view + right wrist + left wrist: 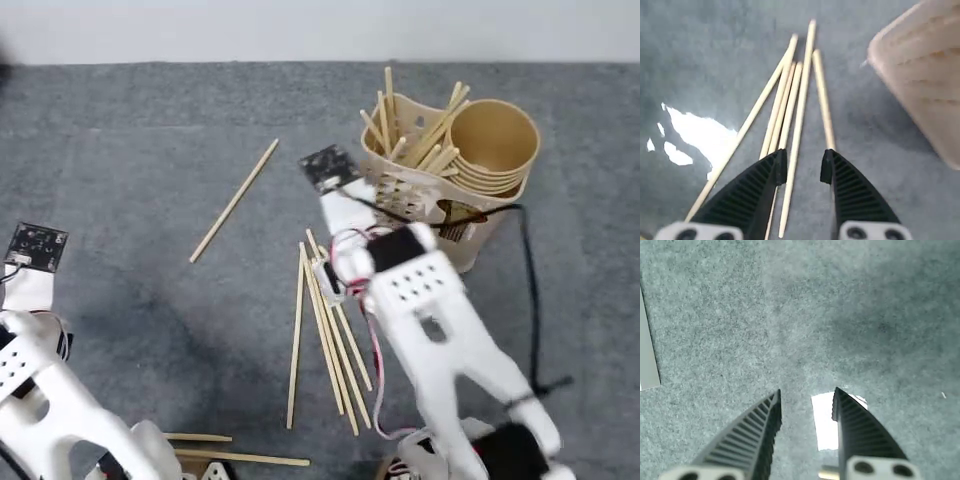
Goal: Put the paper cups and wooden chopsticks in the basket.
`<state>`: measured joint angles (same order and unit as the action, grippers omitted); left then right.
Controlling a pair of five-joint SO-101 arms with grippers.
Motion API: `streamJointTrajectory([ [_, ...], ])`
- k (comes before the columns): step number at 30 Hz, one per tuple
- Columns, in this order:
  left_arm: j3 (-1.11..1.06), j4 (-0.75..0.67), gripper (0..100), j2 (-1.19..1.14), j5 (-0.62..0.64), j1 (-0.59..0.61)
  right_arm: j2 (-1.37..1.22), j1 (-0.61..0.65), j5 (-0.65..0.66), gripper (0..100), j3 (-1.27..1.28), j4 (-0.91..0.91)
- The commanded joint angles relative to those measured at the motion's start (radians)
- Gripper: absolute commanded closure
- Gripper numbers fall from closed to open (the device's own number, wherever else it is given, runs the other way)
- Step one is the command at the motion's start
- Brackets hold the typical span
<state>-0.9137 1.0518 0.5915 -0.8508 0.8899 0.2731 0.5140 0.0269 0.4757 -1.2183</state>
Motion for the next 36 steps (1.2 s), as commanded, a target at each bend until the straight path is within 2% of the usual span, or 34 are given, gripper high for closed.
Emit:
streamJointTrajectory([
  [1, 0.004, -0.021, 84, 0.035, -0.003, 0.003, -0.101, 0.036, 0.000, 87.2, -0.061, 0.042],
  [8, 0.002, -0.021, 84, 0.035, -0.003, 0.003, -0.288, 0.097, -0.041, 87.2, -0.064, 0.147],
  [14, -0.001, -0.021, 84, 0.035, -0.003, 0.003, -0.394, 0.093, -0.041, 87.2, -0.066, 0.225],
  [27, -0.028, -0.023, 84, 0.041, -0.003, 0.000, -0.499, 0.096, -0.041, 87.9, -0.066, 0.231],
  [32, -0.028, -0.023, 84, 0.041, -0.003, 0.002, -0.510, 0.091, 0.003, 99.5, -0.066, 0.255],
  [36, -0.027, -0.023, 84, 0.041, -0.003, 0.002, -0.510, 0.091, 0.015, 97.8, -0.066, 0.257],
])
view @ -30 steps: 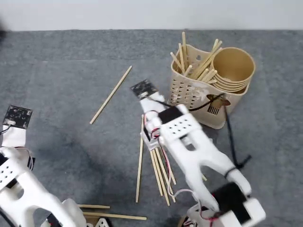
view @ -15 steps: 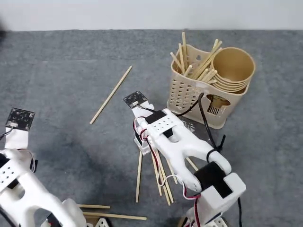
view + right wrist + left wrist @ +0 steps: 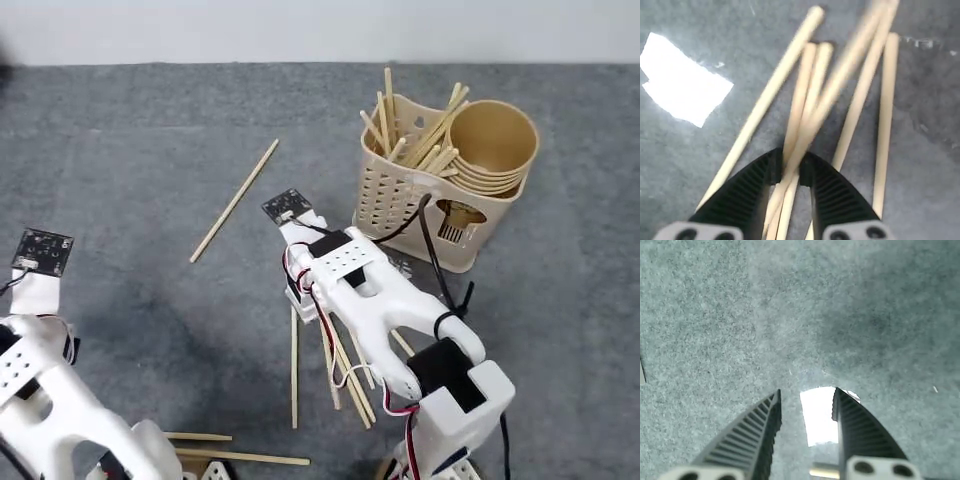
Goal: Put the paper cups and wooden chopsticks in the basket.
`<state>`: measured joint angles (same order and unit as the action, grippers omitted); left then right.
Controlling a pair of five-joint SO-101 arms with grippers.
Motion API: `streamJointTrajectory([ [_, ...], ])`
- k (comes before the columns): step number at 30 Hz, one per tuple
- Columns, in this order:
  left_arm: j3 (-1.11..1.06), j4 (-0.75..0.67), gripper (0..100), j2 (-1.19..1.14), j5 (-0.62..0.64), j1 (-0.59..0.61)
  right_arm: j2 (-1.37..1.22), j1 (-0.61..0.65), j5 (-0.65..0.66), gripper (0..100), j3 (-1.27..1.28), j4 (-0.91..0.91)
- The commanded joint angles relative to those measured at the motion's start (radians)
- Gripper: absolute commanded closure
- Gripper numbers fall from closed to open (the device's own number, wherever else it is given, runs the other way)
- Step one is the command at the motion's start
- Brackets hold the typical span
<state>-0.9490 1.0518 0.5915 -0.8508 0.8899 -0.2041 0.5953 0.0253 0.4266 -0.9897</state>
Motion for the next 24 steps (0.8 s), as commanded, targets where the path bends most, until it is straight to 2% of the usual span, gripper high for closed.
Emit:
streamJointTrajectory([
  [1, 0.008, -0.023, 84, 0.041, -0.003, 0.002, -0.033, 0.010, 0.017, 98.1, -0.018, 0.028],
  [5, 0.008, -0.023, 84, 0.041, -0.003, 0.002, -0.033, -0.004, 0.018, 99.1, -0.089, -0.027],
  [19, 0.010, -0.023, 84, 0.041, -0.003, 0.002, -0.031, -0.012, 0.018, 99.1, -0.608, -0.463],
  [24, 0.010, -0.023, 84, 0.041, -0.003, 0.002, 0.001, -0.018, 0.018, 99.1, -0.763, -0.506],
])
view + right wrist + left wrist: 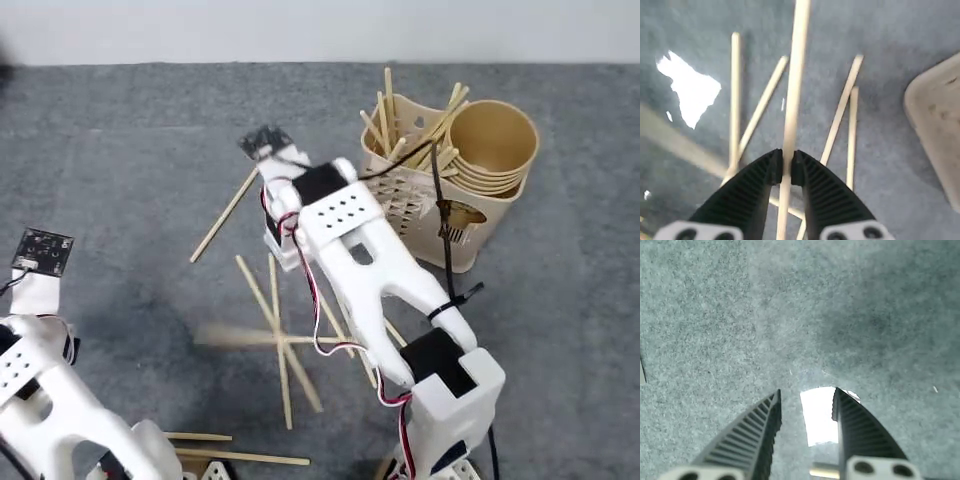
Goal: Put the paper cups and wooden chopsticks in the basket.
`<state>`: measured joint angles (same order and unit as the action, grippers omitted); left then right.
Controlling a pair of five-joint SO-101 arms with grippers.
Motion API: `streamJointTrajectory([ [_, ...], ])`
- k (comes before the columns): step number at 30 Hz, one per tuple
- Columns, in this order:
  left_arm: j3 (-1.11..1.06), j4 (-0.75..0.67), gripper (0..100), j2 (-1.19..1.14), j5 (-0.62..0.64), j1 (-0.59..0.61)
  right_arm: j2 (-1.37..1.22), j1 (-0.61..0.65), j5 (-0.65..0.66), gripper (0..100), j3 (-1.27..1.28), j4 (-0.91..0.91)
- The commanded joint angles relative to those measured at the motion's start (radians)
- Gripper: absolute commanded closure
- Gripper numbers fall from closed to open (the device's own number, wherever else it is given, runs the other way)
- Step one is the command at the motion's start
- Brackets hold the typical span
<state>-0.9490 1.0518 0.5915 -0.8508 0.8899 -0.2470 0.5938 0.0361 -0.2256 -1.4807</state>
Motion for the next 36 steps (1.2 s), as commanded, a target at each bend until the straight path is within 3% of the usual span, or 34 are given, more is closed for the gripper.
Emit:
streamJointTrajectory([
  [1, 0.010, -0.023, 84, 0.041, -0.003, 0.000, 0.059, -0.015, 0.008, 99.1, -0.124, -0.007],
  [8, 0.008, -0.023, 84, 0.040, -0.003, 0.002, 0.168, -0.016, 0.009, 99.1, -0.141, 0.068],
  [14, 0.008, -0.023, 84, 0.041, -0.003, 0.002, 0.165, -0.008, 0.071, 99.1, -0.135, -0.045],
  [23, 0.008, -0.023, 84, 0.041, -0.003, 0.002, -0.059, -0.085, 0.069, 99.1, -0.133, -0.143],
  [36, 0.008, -0.023, 84, 0.040, -0.003, 0.002, -0.348, -0.116, 0.071, 98.5, -0.135, 0.015],
])
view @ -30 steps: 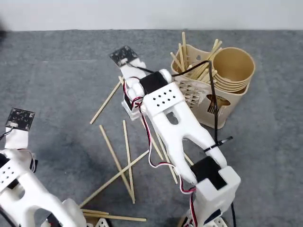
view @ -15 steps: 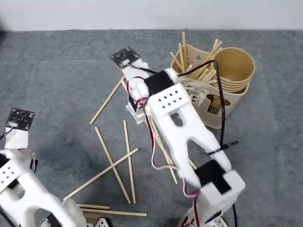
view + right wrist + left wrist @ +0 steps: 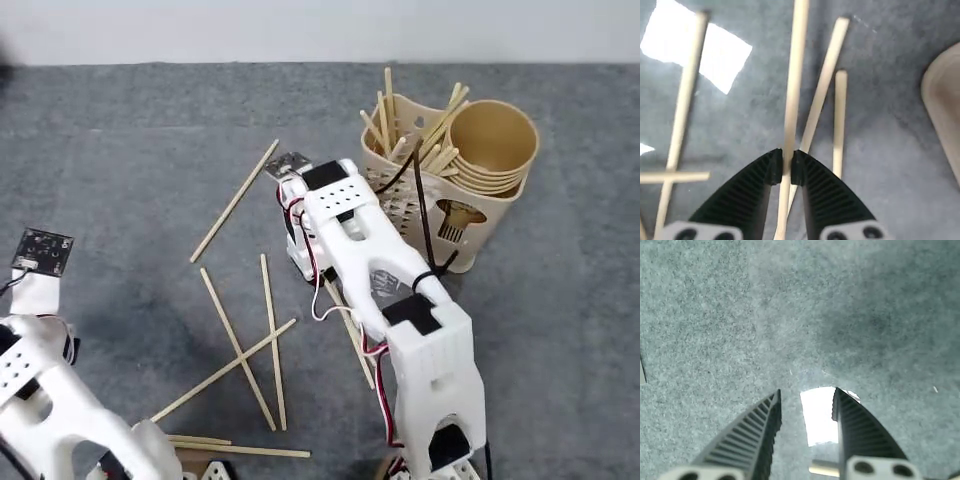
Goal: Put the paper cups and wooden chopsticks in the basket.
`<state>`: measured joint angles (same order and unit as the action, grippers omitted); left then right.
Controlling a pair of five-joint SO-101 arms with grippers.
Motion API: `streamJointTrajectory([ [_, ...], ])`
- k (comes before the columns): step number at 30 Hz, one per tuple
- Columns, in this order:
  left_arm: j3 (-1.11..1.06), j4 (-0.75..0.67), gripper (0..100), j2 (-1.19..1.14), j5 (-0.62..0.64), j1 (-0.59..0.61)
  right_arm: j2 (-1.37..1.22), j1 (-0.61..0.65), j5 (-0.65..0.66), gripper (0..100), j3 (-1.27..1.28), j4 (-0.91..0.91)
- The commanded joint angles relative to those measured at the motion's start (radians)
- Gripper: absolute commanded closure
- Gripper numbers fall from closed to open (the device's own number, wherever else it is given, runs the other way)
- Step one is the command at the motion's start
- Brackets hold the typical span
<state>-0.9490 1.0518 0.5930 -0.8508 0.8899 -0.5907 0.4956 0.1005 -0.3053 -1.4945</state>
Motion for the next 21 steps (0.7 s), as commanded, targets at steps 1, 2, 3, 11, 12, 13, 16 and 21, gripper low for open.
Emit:
streamJointTrajectory([
  [1, 0.008, -0.023, 84, 0.038, -0.003, 0.002, -0.013, -0.018, 0.006, 98.0, -0.055, 0.031],
  [2, 0.008, -0.023, 84, 0.038, -0.003, 0.002, -0.019, -0.019, 0.006, 96.8, -0.055, 0.033],
  [3, 0.008, -0.023, 84, 0.038, -0.003, 0.002, -0.024, -0.024, 0.006, 95.0, -0.055, 0.033],
  [11, 0.008, -0.023, 84, 0.035, -0.003, 0.002, -0.064, -0.050, 0.008, 93.3, -0.060, 0.035],
  [12, 0.008, -0.023, 84, 0.035, -0.003, 0.000, -0.070, -0.050, 0.008, 93.3, -0.060, 0.035],
  [13, 0.008, -0.023, 84, 0.035, -0.003, 0.000, -0.076, -0.050, 0.008, 93.1, -0.061, 0.035],
  [16, 0.007, -0.023, 84, 0.035, -0.003, 0.002, -0.077, -0.050, 0.008, 93.0, -0.061, 0.035],
  [21, 0.007, -0.023, 84, 0.035, -0.003, 0.002, -0.031, -0.044, 0.008, 89.4, -0.061, 0.025],
])
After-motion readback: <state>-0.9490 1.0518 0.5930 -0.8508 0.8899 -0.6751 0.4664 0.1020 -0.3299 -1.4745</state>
